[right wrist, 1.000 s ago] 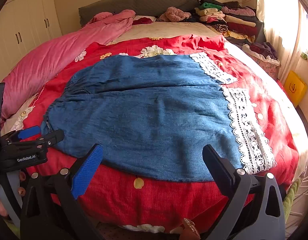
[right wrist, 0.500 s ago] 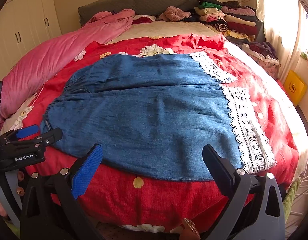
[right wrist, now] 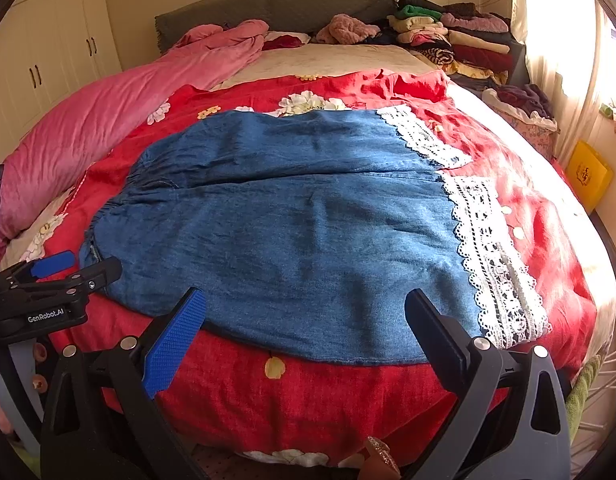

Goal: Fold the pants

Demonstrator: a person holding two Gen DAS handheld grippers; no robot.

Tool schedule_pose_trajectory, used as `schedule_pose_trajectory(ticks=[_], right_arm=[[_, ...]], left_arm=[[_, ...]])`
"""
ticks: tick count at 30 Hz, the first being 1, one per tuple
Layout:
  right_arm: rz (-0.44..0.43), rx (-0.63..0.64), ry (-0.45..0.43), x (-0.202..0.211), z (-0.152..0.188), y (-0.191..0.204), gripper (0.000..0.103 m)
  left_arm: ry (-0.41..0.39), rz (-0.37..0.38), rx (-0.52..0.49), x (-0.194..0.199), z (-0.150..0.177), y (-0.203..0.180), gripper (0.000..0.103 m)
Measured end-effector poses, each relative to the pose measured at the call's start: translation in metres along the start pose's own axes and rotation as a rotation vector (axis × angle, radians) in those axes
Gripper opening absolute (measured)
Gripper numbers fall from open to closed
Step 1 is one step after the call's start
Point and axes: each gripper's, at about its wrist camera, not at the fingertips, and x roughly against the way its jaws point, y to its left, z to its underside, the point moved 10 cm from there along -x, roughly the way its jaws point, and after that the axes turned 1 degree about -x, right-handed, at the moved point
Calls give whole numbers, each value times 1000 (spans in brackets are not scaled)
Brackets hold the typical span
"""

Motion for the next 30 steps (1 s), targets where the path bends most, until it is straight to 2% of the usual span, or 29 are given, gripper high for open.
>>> schedule_pose_trajectory(ticks=[19,30], right_arm=[[2,21,1,-4,-4,5,99],[0,60,2,-14,-16,14,99]], left_arm=[[-2,-5,2,3,-9,6,94],[-10,-23,22,-8,-19,20,94]])
